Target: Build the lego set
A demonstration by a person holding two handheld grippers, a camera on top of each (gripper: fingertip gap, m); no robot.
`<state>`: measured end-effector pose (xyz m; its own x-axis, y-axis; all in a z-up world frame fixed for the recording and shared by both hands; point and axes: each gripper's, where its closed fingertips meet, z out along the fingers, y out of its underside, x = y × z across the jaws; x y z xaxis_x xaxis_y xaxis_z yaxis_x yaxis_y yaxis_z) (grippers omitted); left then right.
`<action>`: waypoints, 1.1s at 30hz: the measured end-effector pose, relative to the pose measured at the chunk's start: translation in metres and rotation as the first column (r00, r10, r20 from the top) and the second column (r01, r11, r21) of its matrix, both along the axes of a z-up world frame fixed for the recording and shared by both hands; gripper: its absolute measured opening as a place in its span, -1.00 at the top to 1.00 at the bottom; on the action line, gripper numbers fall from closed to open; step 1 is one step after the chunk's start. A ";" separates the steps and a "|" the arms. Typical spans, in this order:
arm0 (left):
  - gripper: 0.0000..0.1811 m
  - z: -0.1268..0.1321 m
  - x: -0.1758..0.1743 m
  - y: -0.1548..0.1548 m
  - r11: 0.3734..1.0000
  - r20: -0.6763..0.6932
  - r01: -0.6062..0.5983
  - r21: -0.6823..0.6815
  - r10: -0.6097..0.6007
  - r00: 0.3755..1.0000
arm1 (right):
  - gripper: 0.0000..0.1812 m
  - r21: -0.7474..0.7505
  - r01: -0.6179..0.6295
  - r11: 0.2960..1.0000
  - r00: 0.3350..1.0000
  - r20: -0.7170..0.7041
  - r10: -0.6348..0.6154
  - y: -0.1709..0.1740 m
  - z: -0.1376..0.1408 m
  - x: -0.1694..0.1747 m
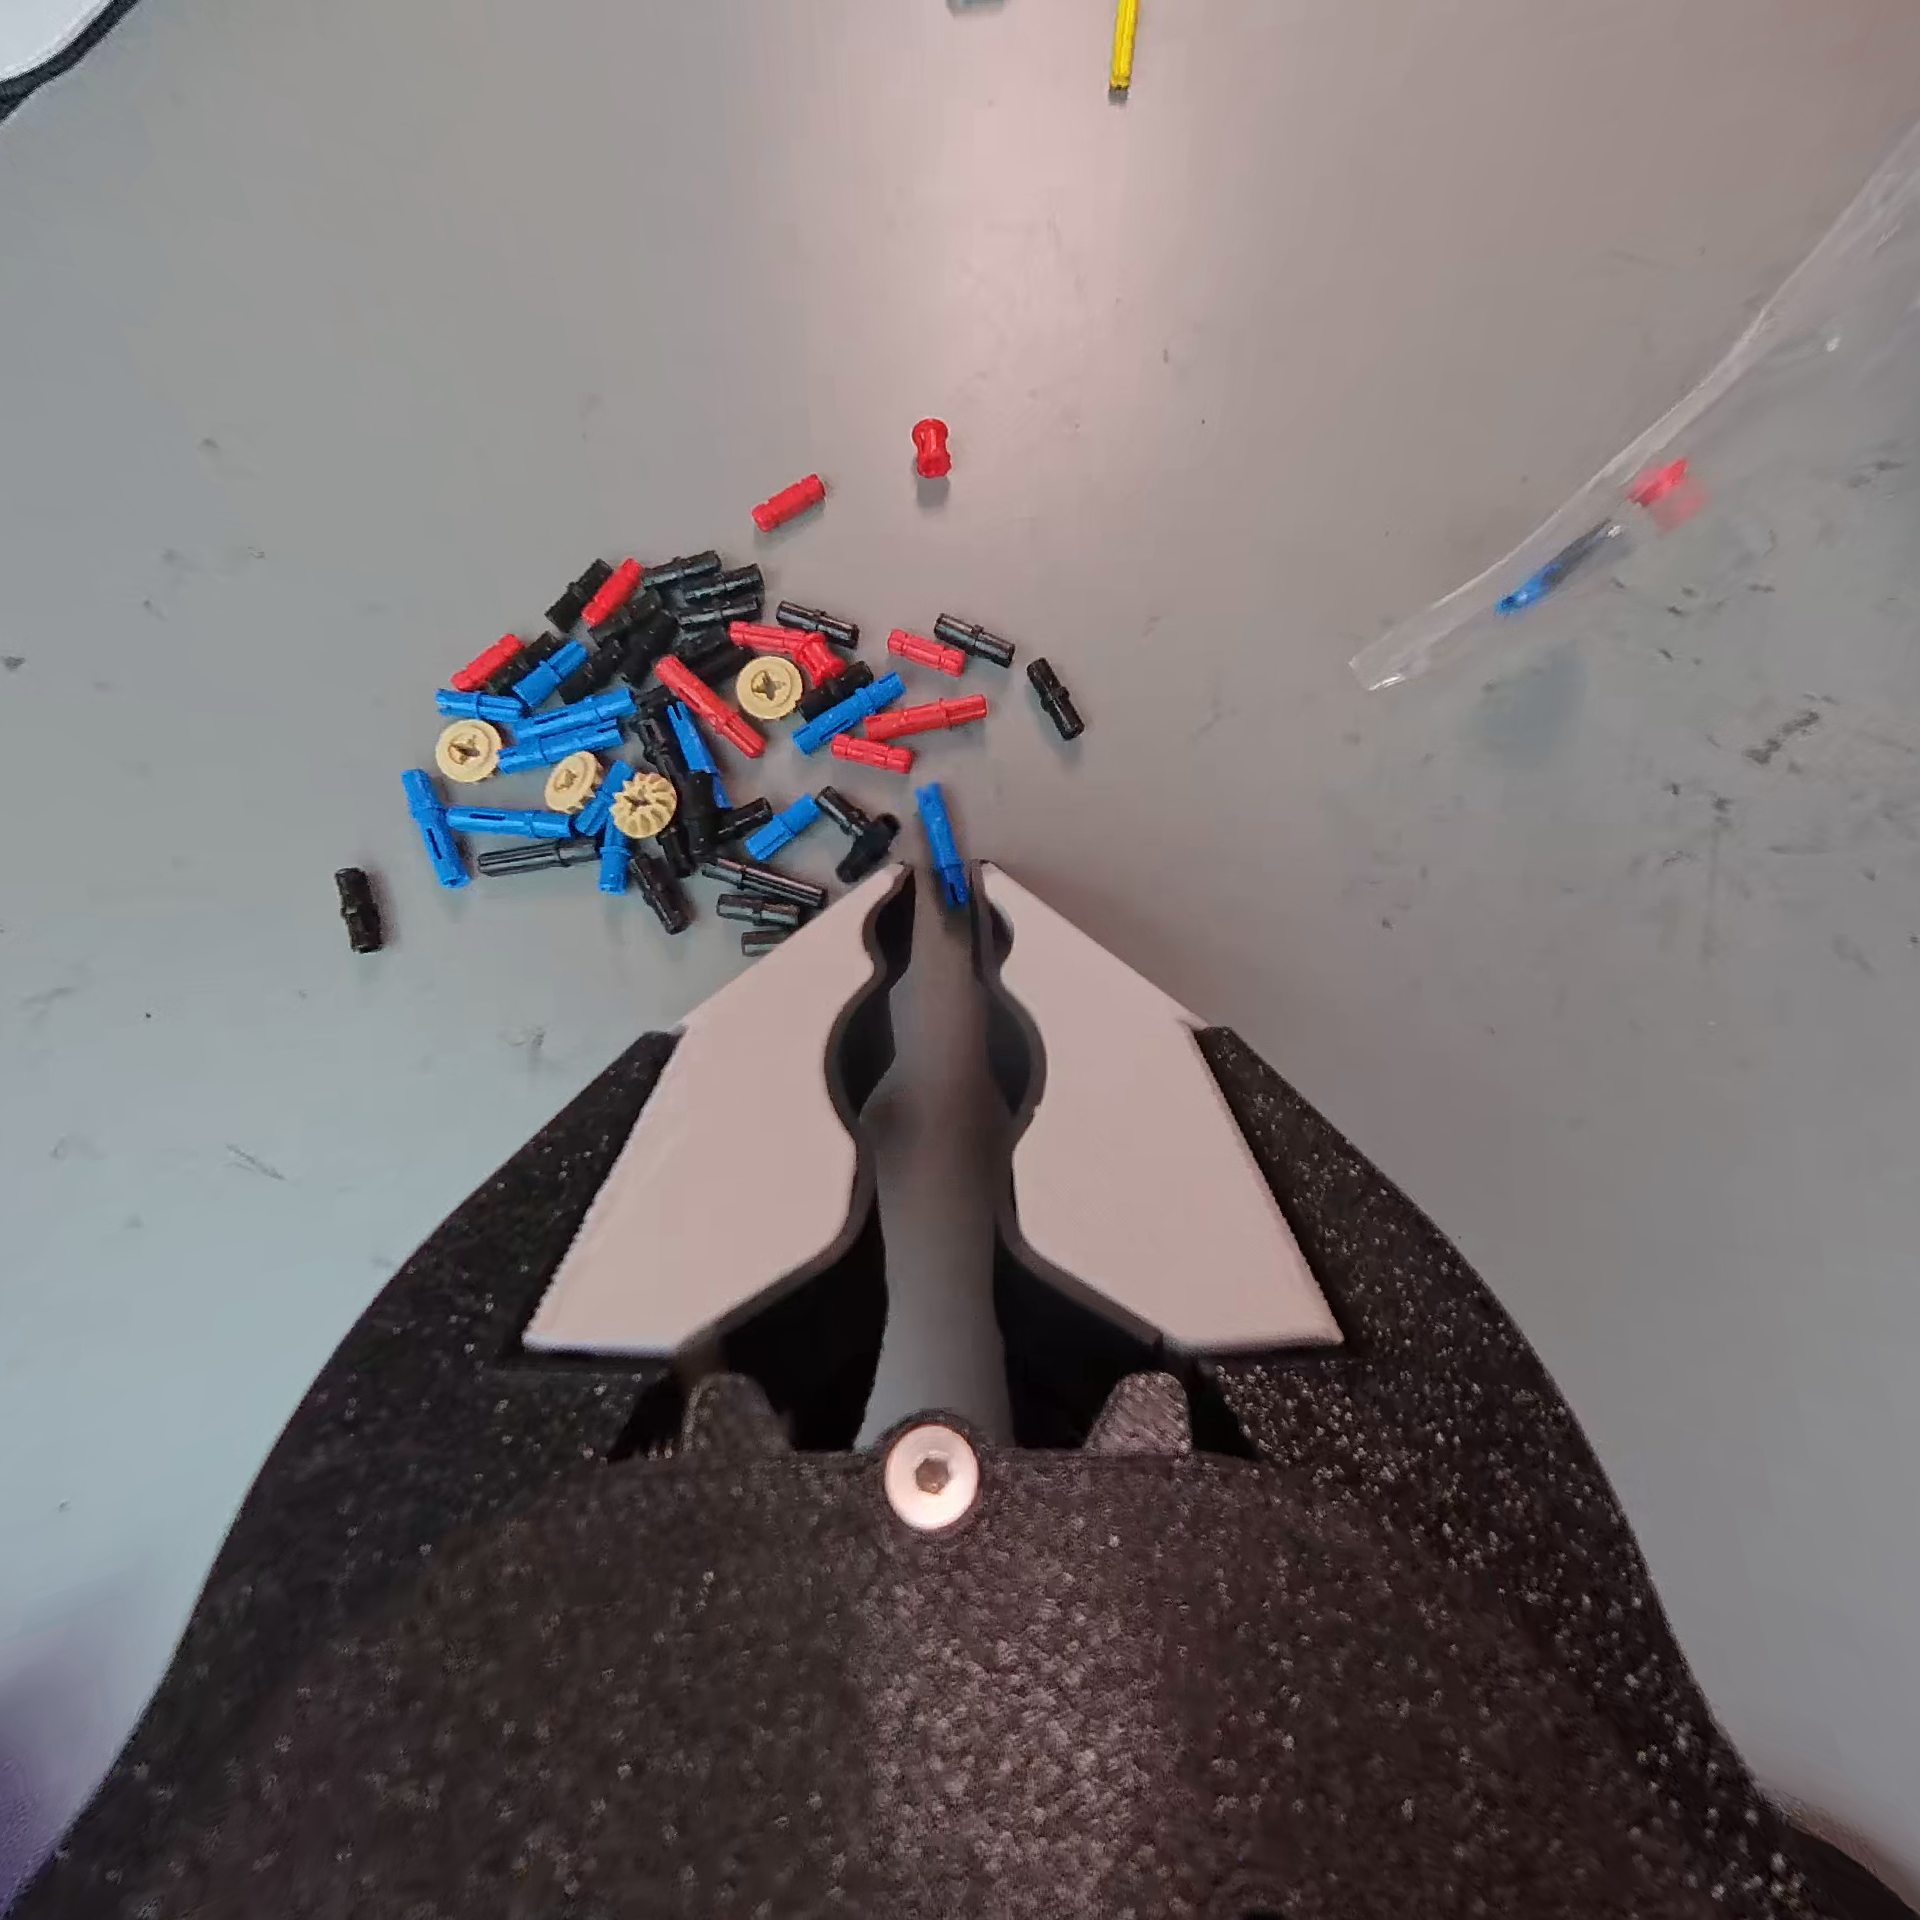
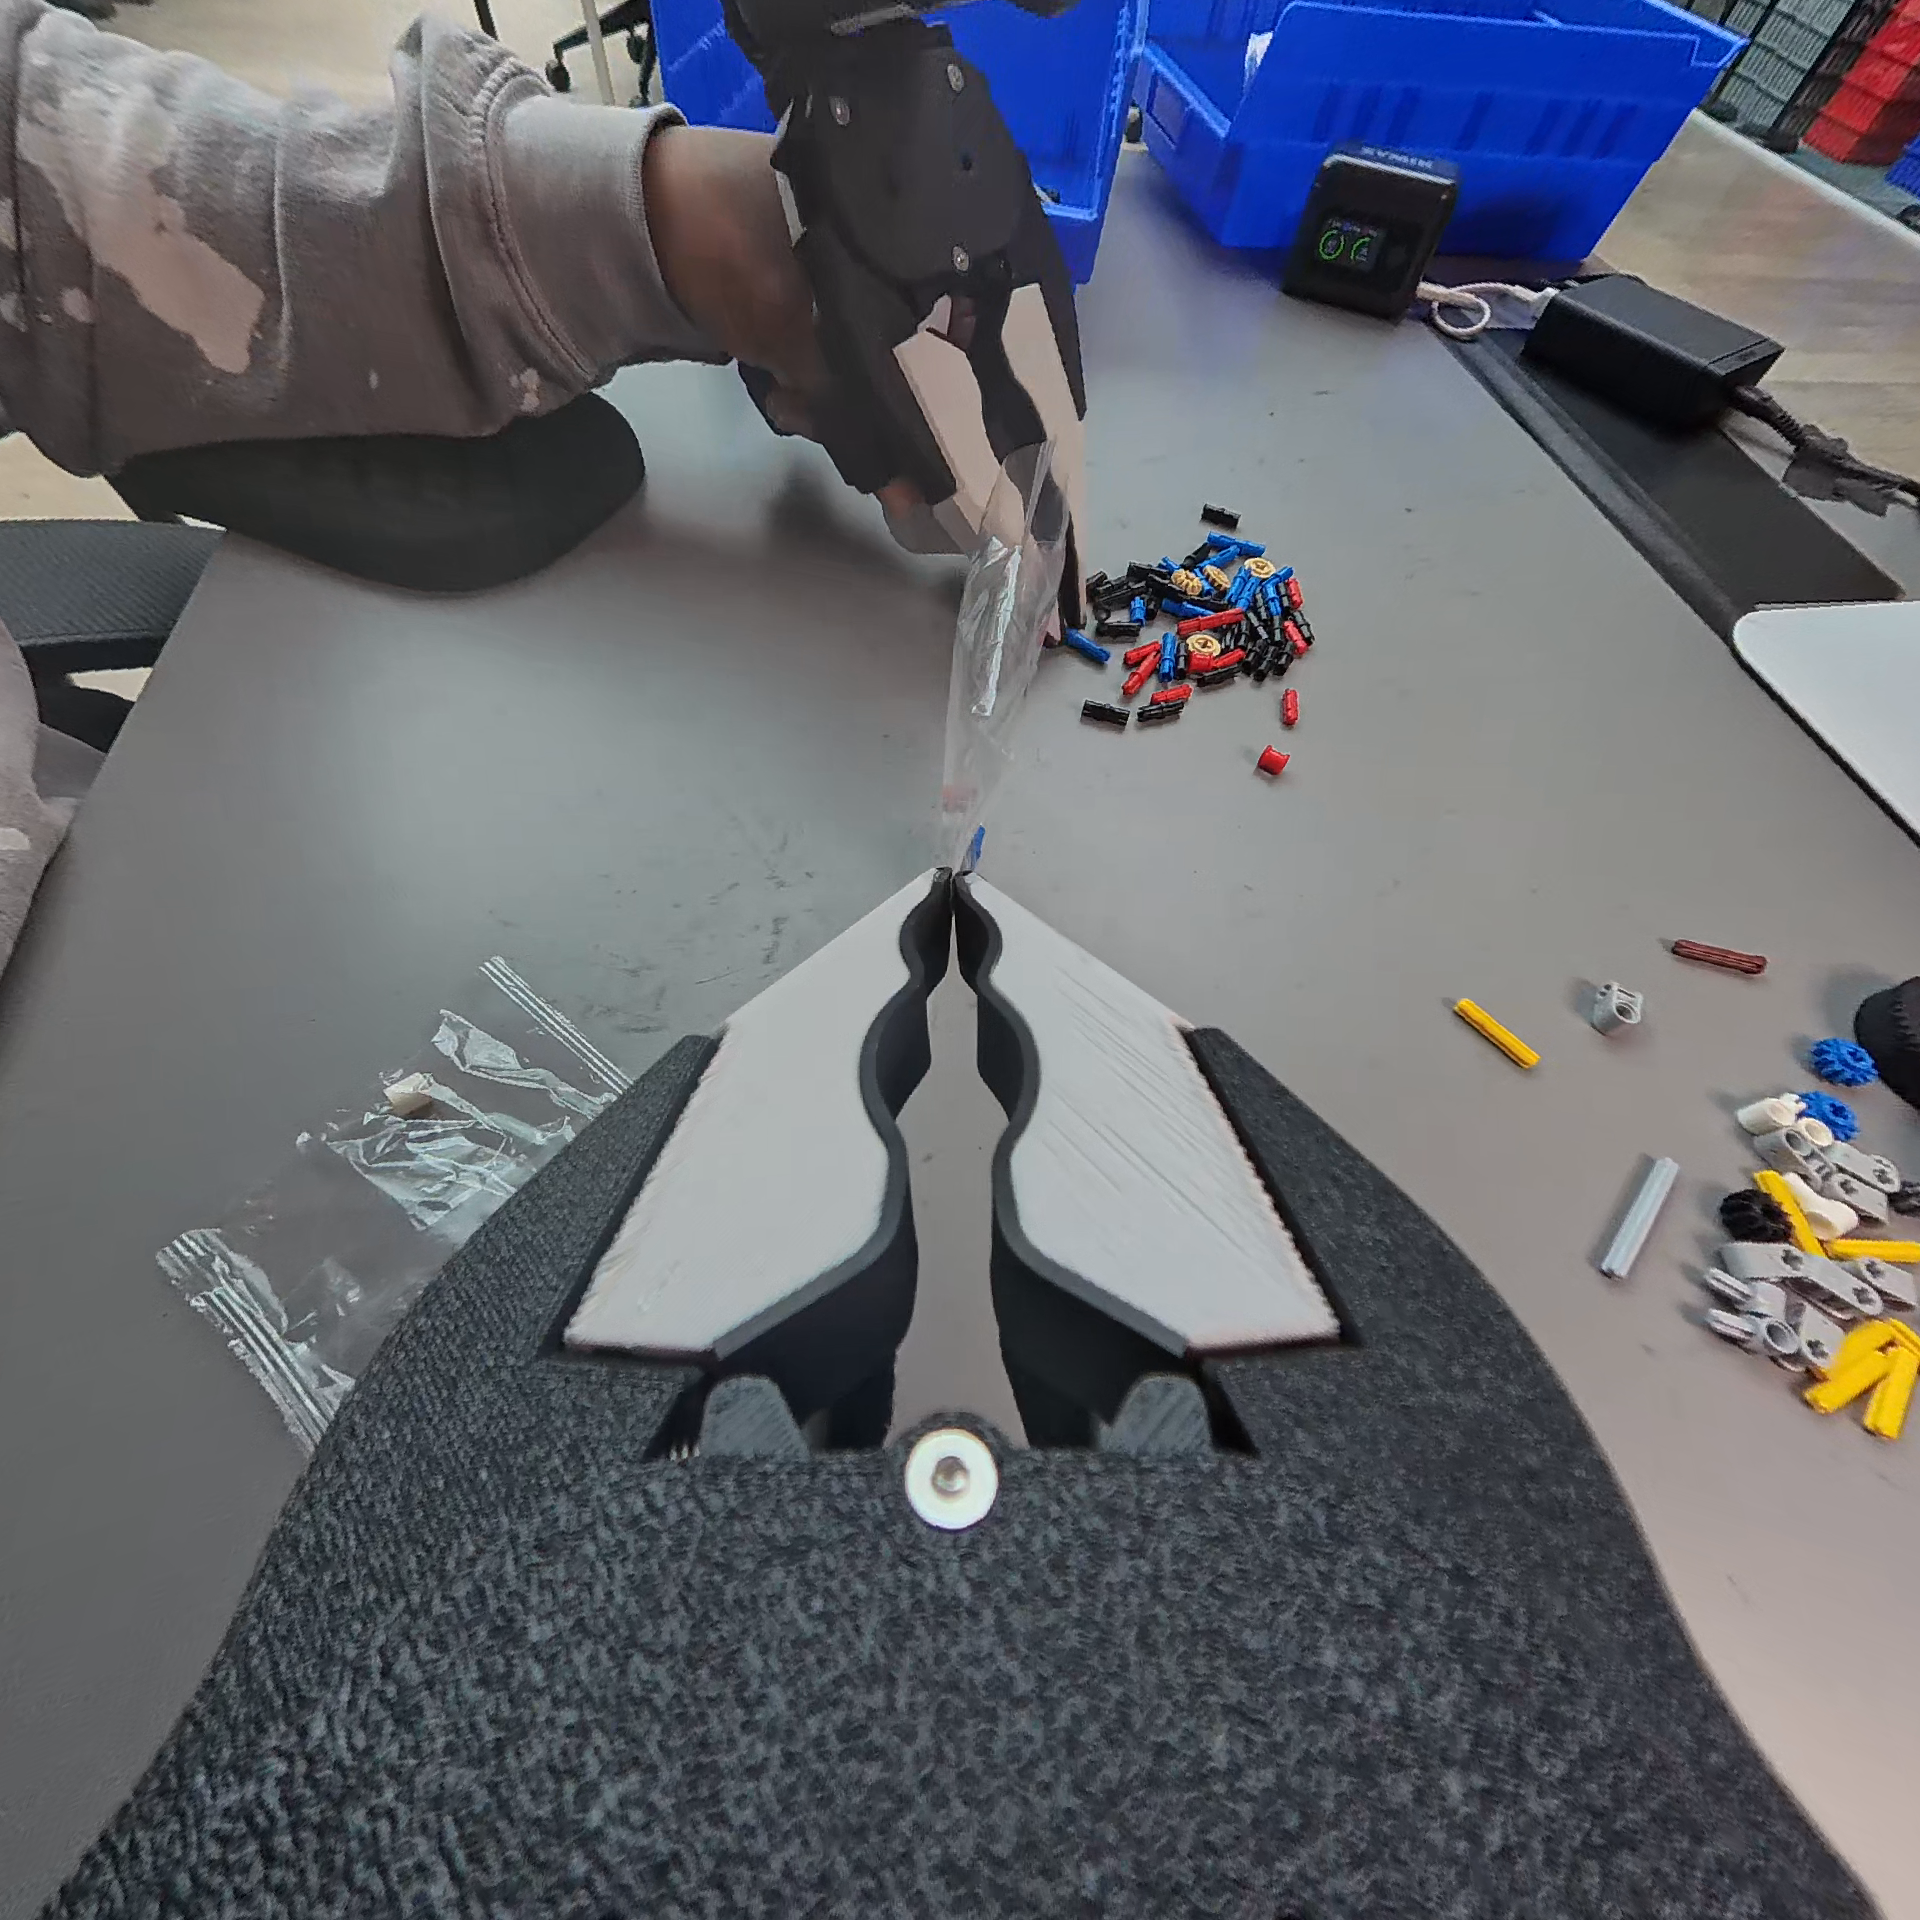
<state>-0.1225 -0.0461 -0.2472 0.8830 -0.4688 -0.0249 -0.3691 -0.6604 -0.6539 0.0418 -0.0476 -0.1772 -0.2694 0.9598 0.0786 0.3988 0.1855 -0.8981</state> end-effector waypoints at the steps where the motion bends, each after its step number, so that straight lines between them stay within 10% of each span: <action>1: 0.94 -0.001 0.000 0.000 1.000 -0.005 0.005 0.002 -0.005 1.000 | 1.00 0.000 0.000 1.000 1.000 0.000 0.000 0.000 0.000 0.000; 12: 0.96 0.107 0.085 -0.024 0.844 0.146 0.323 0.427 -0.417 0.897 | 1.00 0.025 -0.051 0.998 0.999 0.022 0.050 -0.013 -0.005 -0.003; 24: 0.82 0.099 0.104 -0.040 0.809 0.061 0.447 0.381 -0.505 0.861 | 1.00 0.063 -0.084 0.994 0.996 0.026 0.082 -0.022 -0.005 -0.005; 33: 0.62 0.066 -0.036 0.012 0.948 0.076 -0.103 0.301 0.083 0.994 | 1.00 0.036 -0.043 0.998 0.999 0.006 0.043 -0.010 -0.001 -0.002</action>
<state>-0.1590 -0.0344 -0.1808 0.9267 -0.3631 -0.0973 -0.2679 -0.4563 -0.8485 0.0399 -0.0581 -0.1779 -0.3111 0.9439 0.1110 0.3944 0.2345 -0.8885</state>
